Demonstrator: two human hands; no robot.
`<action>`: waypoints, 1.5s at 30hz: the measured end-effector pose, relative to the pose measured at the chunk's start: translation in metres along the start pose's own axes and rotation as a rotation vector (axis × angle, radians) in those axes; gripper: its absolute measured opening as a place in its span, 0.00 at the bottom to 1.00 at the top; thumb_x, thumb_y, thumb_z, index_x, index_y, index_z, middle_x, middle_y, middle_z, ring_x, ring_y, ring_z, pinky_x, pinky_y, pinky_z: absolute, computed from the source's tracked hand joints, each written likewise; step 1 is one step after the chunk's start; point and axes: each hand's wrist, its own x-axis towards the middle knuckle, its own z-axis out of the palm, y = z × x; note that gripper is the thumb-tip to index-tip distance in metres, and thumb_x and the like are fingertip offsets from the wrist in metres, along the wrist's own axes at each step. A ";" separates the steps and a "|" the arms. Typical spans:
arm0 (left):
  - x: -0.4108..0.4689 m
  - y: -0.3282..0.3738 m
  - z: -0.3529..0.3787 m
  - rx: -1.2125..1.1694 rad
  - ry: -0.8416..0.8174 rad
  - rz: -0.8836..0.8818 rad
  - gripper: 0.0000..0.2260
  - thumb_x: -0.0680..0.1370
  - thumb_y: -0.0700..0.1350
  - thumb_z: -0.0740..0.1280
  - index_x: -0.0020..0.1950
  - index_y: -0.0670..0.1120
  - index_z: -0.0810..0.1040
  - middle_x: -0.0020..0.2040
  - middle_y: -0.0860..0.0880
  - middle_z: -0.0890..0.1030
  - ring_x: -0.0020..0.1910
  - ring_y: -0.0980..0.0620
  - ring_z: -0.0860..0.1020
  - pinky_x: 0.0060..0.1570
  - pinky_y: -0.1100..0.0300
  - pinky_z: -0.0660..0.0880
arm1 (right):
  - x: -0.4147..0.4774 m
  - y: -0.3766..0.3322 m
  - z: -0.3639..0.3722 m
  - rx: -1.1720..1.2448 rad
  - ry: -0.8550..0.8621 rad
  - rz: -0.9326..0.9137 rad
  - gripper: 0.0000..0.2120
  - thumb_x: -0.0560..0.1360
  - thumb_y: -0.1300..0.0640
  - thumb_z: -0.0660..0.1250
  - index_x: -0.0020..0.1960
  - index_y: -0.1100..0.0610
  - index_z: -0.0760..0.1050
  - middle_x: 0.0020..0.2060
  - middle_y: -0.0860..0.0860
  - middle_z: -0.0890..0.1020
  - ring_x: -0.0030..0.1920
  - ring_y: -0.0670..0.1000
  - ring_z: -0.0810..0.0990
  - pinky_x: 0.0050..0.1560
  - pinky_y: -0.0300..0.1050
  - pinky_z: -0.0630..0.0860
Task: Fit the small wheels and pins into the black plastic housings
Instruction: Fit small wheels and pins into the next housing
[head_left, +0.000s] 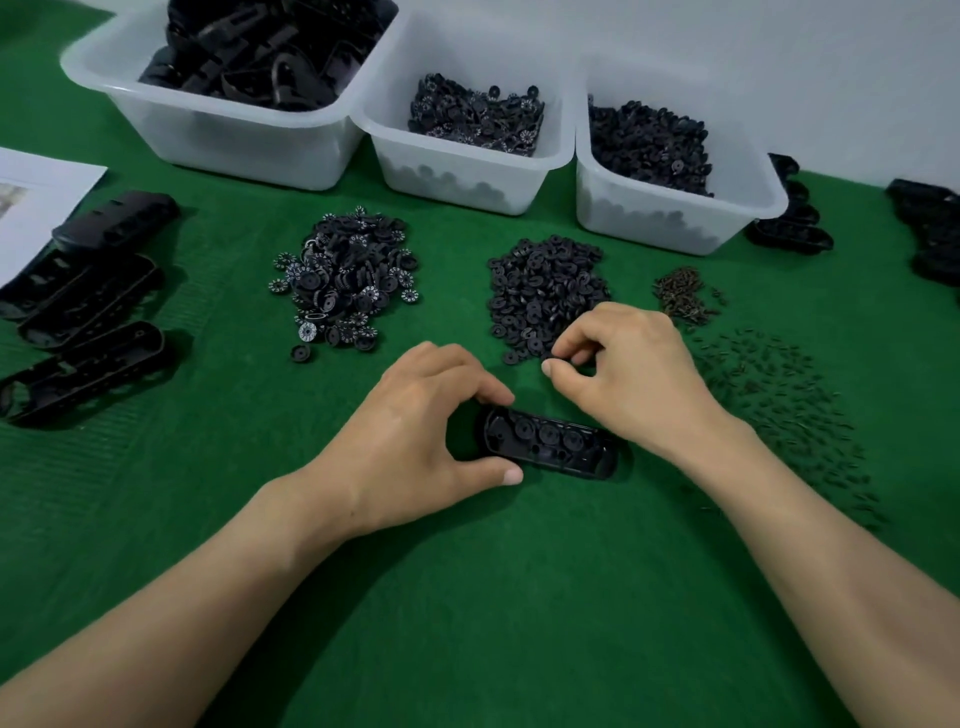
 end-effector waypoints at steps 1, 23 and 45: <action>0.000 0.000 0.000 -0.001 0.001 -0.005 0.21 0.64 0.56 0.74 0.53 0.49 0.78 0.50 0.53 0.75 0.52 0.54 0.71 0.56 0.63 0.65 | -0.001 0.000 -0.001 0.002 0.005 -0.004 0.04 0.70 0.53 0.70 0.37 0.52 0.78 0.37 0.46 0.78 0.36 0.44 0.76 0.42 0.47 0.77; -0.002 -0.002 0.000 -0.014 -0.002 -0.001 0.18 0.64 0.56 0.73 0.51 0.50 0.78 0.49 0.54 0.75 0.51 0.56 0.69 0.54 0.64 0.64 | -0.012 -0.005 -0.002 0.084 -0.076 0.006 0.05 0.67 0.53 0.73 0.41 0.51 0.79 0.36 0.40 0.74 0.31 0.38 0.70 0.39 0.39 0.69; -0.002 -0.003 0.001 -0.019 0.012 -0.004 0.19 0.64 0.56 0.73 0.50 0.49 0.79 0.48 0.54 0.75 0.49 0.55 0.69 0.52 0.63 0.65 | -0.029 -0.017 -0.015 0.103 -0.171 -0.313 0.06 0.68 0.55 0.74 0.45 0.52 0.83 0.38 0.47 0.80 0.38 0.48 0.78 0.40 0.50 0.77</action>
